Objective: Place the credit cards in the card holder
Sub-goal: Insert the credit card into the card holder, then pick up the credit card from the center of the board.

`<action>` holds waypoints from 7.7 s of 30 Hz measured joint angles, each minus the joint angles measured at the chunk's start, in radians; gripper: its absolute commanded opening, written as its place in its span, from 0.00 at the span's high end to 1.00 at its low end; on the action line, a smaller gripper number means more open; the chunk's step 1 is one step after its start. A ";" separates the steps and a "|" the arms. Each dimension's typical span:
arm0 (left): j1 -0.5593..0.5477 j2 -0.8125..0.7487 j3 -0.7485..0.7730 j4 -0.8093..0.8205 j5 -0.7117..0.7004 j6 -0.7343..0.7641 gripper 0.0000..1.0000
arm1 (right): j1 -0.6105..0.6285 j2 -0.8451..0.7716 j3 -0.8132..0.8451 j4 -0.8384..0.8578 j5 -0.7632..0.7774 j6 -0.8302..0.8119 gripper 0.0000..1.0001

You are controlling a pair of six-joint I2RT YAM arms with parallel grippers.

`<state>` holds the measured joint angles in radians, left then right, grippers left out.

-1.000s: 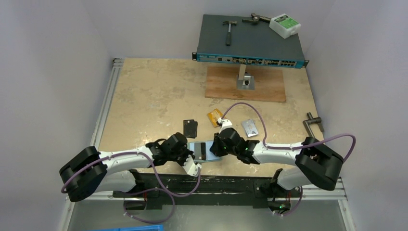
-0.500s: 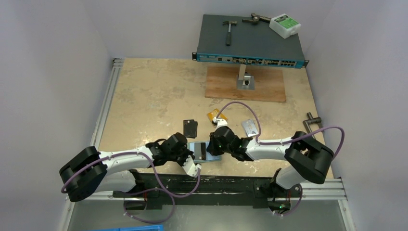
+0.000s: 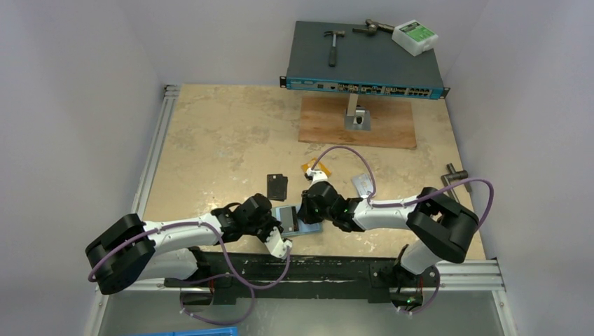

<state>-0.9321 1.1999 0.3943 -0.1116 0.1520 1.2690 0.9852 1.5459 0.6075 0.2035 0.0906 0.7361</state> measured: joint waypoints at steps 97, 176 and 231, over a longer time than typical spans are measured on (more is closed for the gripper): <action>0.275 0.397 0.871 -0.444 -0.186 -0.691 0.00 | -0.550 -0.050 0.225 -0.209 -0.004 -0.192 0.01; 0.205 0.579 0.821 -0.138 -0.149 -0.568 0.00 | -0.487 0.193 0.237 0.027 -0.056 -0.145 0.13; 0.235 0.623 0.785 -0.061 -0.073 -0.621 0.00 | -0.449 0.135 0.178 -0.010 0.086 -0.127 0.22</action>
<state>-0.6968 1.8225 1.1797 -0.1730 0.0788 0.6479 0.5365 1.6806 0.7853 0.1940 0.1768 0.6094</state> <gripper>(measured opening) 0.998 0.783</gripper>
